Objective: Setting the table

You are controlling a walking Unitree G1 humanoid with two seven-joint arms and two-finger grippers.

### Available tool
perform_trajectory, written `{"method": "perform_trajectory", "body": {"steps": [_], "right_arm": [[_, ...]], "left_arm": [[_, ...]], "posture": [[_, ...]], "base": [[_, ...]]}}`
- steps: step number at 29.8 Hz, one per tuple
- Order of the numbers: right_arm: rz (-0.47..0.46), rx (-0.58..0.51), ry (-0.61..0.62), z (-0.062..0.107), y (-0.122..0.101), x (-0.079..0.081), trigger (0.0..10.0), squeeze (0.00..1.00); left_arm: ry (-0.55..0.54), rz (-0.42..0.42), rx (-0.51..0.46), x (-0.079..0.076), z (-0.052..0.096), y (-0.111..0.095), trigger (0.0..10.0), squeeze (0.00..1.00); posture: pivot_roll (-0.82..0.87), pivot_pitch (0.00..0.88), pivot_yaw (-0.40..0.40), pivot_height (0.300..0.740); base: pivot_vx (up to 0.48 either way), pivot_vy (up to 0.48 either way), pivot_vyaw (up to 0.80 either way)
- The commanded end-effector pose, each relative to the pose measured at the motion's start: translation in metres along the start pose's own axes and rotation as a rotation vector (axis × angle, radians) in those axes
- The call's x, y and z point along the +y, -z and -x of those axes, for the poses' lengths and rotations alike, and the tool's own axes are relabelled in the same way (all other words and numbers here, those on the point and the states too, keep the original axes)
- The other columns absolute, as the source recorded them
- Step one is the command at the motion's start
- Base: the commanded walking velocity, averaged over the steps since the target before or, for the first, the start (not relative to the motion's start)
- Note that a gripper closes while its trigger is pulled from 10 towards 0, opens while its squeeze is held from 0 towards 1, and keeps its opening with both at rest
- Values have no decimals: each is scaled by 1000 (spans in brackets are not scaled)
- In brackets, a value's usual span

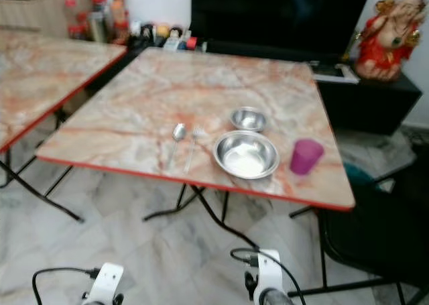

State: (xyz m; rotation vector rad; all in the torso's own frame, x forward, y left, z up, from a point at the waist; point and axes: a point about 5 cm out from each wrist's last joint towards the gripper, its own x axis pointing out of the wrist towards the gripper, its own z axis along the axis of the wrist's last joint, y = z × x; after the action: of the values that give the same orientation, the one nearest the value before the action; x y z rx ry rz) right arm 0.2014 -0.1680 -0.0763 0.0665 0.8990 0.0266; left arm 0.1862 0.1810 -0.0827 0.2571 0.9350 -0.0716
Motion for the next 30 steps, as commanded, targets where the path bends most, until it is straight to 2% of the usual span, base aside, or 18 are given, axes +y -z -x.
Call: {"method": "perform_trajectory", "body": {"steps": [1, 9, 30], "right_arm": [[2, 15, 24, 2, 4, -7, 10000, 0], [0, 1, 24, 1, 2, -7, 10000, 0], [3, 4, 22, 2, 3, -7, 10000, 0]], "left_arm": [[15, 0, -18, -6, -1, -5, 10000, 0], [21, 8, -16, -5, 0, -2, 10000, 0], [10, 12, -15, -1, 0, -1, 10000, 0]], "posture": [[10, 0, -68, 740], [10, 0, -69, 740], [10, 0, -70, 740]], "base": [[0, -405, 0], [0, -375, 0], [0, 0, 0]]}}
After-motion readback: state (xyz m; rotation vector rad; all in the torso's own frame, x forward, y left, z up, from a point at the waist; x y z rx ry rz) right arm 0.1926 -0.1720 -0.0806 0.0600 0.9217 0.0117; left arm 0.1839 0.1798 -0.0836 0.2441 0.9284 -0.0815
